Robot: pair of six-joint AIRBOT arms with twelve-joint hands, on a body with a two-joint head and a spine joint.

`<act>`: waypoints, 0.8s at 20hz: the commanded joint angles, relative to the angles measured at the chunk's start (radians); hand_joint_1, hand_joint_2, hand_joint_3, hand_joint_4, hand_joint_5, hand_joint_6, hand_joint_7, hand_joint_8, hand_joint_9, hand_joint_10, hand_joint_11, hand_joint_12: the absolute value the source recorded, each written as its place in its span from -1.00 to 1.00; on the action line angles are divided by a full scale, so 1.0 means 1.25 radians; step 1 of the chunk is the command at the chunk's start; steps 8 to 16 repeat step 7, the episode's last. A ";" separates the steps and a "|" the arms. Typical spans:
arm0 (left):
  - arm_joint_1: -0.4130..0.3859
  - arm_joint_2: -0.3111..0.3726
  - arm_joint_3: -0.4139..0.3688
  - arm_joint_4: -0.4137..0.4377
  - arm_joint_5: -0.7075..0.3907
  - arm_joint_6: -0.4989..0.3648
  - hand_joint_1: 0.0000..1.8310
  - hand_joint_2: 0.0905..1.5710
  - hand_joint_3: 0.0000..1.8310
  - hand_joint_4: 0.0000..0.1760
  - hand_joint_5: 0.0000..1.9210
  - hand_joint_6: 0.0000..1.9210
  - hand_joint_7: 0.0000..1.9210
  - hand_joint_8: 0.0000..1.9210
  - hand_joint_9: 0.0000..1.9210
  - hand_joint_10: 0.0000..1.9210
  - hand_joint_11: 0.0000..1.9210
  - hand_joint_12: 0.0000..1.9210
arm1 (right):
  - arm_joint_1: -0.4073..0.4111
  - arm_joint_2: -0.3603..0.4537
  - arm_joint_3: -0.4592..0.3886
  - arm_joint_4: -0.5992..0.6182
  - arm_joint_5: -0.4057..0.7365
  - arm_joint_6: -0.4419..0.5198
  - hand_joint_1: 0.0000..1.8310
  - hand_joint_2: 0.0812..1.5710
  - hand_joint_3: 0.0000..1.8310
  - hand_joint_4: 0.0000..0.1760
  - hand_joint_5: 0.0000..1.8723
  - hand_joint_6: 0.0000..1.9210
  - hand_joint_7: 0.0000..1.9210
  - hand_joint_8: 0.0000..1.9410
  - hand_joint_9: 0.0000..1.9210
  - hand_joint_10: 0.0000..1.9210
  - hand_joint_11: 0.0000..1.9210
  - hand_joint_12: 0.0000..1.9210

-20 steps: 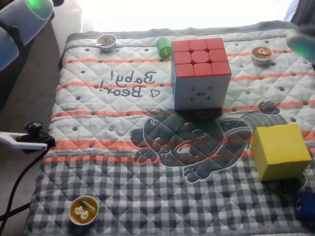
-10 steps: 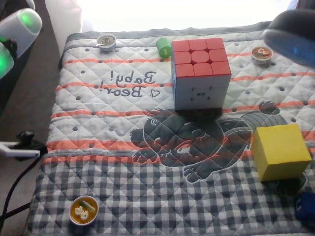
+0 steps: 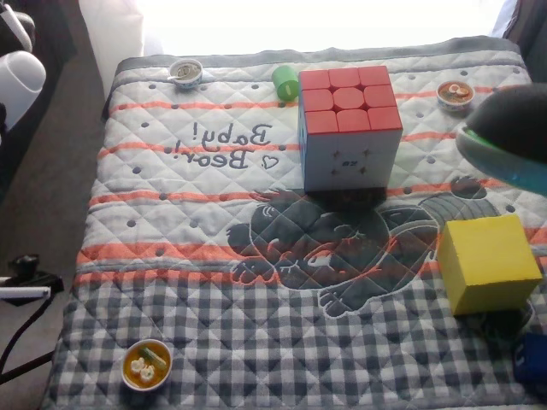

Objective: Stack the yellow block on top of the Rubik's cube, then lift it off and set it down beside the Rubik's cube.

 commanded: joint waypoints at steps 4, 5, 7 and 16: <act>-0.001 0.000 0.003 0.022 0.103 -0.008 -0.51 0.95 -1.00 1.00 -0.67 1.00 -1.00 0.12 -1.00 0.16 -1.00 0.80 | 0.012 -0.002 -0.002 0.036 0.068 -0.004 -0.71 0.46 -1.00 -0.39 -0.59 -1.00 -0.48 -1.00 -0.42 -0.95 -0.99 0.02; -0.001 -0.001 0.003 0.021 0.102 -0.008 -0.49 0.94 -1.00 1.00 -0.66 1.00 -1.00 0.09 -1.00 0.08 -1.00 0.74 | 0.012 -0.002 -0.002 0.036 0.068 -0.004 -0.53 0.40 -1.00 -1.00 -0.58 -0.99 -0.52 -1.00 -0.46 -0.97 -0.95 0.17; 0.003 -0.002 0.003 0.018 0.102 -0.008 -0.42 0.95 -1.00 0.16 -0.65 1.00 -1.00 -0.36 -1.00 0.03 -1.00 0.71 | 0.012 -0.002 -0.001 0.036 0.075 -0.004 -0.35 0.33 -1.00 -0.95 -0.57 -0.99 -0.49 -0.99 -0.52 -0.98 -0.99 0.18; 0.003 -0.002 0.003 0.018 0.102 -0.008 -0.42 0.95 -1.00 0.16 -0.65 1.00 -1.00 -0.36 -1.00 0.03 -1.00 0.71 | 0.012 -0.002 -0.001 0.036 0.075 -0.004 -0.35 0.33 -1.00 -0.95 -0.57 -0.99 -0.49 -0.99 -0.52 -0.98 -0.99 0.18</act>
